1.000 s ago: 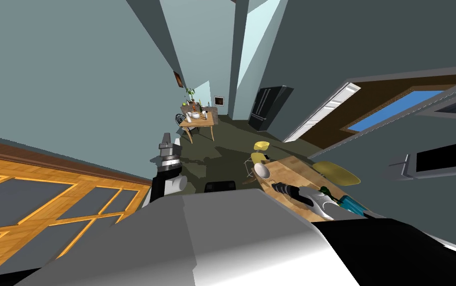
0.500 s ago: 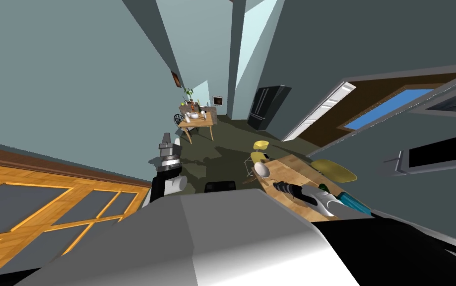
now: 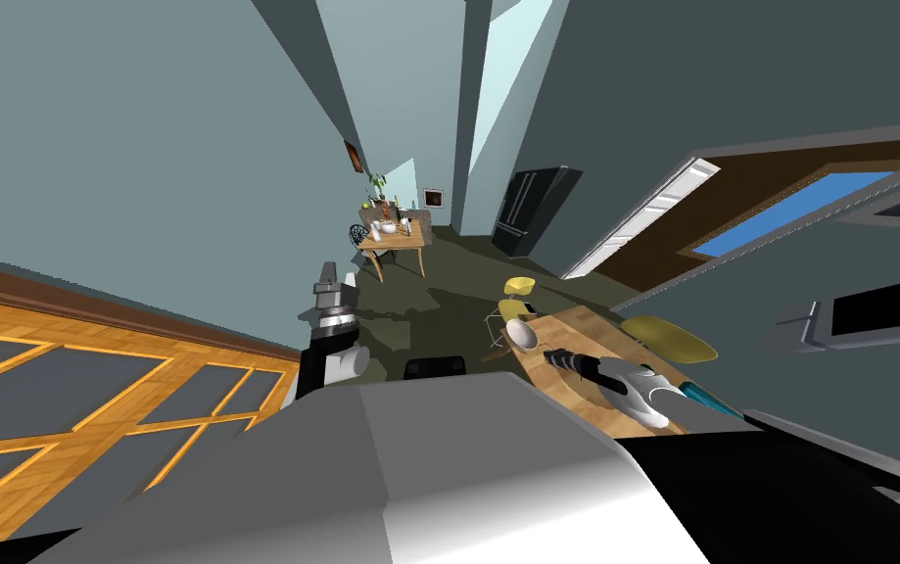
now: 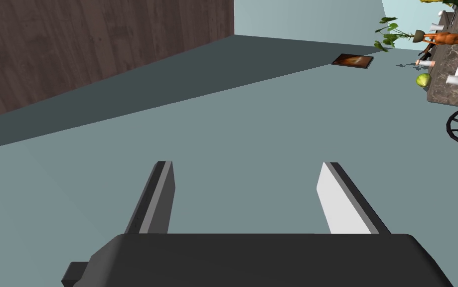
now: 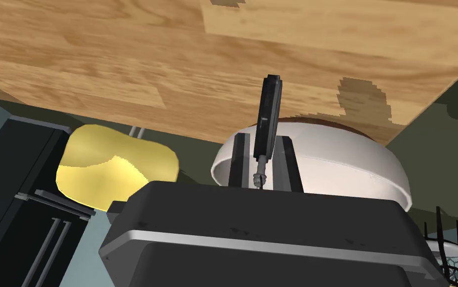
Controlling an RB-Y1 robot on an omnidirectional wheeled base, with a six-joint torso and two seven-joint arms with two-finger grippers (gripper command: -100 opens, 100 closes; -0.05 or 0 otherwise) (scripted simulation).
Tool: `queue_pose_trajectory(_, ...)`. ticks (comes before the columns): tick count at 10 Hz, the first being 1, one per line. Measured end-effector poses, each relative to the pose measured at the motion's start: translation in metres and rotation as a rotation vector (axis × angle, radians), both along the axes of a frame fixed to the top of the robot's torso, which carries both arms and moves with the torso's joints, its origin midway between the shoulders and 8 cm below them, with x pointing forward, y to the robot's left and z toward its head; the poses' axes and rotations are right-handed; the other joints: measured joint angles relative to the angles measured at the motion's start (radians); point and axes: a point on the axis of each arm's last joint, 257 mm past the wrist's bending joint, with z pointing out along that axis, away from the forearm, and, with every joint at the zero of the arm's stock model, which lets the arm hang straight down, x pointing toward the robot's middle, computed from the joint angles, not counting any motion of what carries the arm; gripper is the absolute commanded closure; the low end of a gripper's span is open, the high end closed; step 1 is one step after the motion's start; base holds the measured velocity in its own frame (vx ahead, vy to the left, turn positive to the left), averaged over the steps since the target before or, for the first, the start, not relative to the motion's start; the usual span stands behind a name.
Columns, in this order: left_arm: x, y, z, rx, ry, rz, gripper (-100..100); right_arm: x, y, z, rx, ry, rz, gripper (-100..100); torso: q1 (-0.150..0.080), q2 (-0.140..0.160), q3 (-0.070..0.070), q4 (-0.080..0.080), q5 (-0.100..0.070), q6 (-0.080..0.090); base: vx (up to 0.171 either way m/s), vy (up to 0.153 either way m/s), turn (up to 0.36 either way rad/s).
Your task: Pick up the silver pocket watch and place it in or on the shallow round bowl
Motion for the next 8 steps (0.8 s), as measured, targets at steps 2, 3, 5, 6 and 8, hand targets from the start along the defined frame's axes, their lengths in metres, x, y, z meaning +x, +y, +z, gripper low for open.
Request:
queue_pose_trajectory(2, 0.0, 0.0, 0.0, 0.0, 0.0, 0.0, 0, 0.012, -0.012, 0.004, -0.033, -0.029, -0.025, 100, -0.002, -0.003, -0.001, 0.0, -0.001, -0.001, 0.004, 0.044, 0.055)
queue_pose_trajectory(3, 0.0, 0.0, 0.0, 0.0, 0.0, 0.0, 0, 0.02, -0.023, 0.01, -0.059, -0.049, -0.045, 100, -0.001, -0.006, -0.002, 0.001, 0.0, -0.005, 0.018, 0.012, 0.035)
queue_pose_trajectory(5, 0.0, 0.0, 0.0, 0.0, 0.0, 0.0, 0, 0.034, -0.033, 0.016, -0.093, -0.083, -0.074, 100, 0.001, -0.009, -0.004, 0.002, -0.001, -0.01, 0.027, 0.009, 0.072)
queue_pose_trajectory(6, 0.0, 0.0, 0.0, 0.0, 0.0, 0.0, 0, 0.043, -0.041, 0.023, -0.116, -0.106, -0.094, 100, 0.003, -0.012, -0.005, 0.003, 0.0, -0.013, 0.047, 0.012, 0.117)
queue_pose_trajectory(8, 0.0, 0.0, 0.0, 0.0, 0.0, 0.0, 0, 0.062, -0.052, 0.031, -0.154, -0.153, -0.134, 100, 0.007, -0.015, -0.006, 0.003, 0.0, -0.015, 0.041, 0.015, 0.085)
